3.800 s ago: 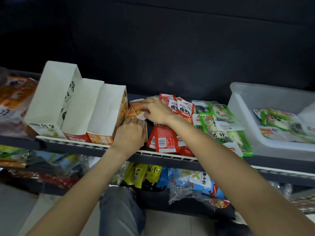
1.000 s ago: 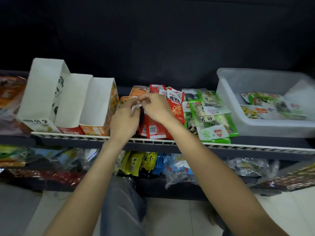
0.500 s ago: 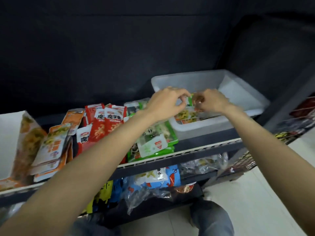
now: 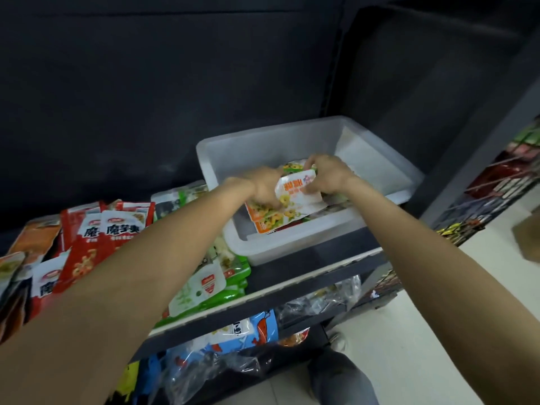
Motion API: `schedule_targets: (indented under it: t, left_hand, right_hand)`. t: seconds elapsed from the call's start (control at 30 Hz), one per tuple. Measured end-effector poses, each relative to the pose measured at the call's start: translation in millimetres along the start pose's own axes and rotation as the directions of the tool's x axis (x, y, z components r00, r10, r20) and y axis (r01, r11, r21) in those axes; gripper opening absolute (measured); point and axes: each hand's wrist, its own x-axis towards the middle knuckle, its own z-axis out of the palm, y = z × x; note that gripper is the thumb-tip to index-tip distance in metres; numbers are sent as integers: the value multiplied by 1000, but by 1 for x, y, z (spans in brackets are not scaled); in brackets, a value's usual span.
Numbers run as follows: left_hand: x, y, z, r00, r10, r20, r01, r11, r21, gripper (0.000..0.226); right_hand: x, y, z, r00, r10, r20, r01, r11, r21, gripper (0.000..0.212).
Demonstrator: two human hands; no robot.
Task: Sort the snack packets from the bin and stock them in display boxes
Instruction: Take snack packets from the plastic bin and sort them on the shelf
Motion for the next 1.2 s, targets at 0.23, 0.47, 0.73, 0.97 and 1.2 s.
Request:
schedule_targets:
  t: [0.23,0.47,0.73,0.97,1.2]
  left_hand:
    - [-84,-18,-23,877,-215,-430,-154,722,-675,39]
    - [-207,-45,-9,742,-491,-456,-261,416,-871,15]
    - [-345,-131,29,598,-642,-480,215,706,-675,58]
    - [-404,-151,58,742,-483,-464,502,860,-91,34]
    - [-395,-160,68,802,-478,-358,578,771,267,36]
  right_hand:
    - [-50,-48,-20,907,63,-416,231,753,616,52]
    - [-127,-168,15,934,-301,-190,350,677,648,54]
    - [-145,-290,103,921,-381,87,138,525,840,55]
    - [-147,-363,167,871,-412,267,8,555,832,40]
    - [-147,-355,181,794,-593,132,549,794,260,43]
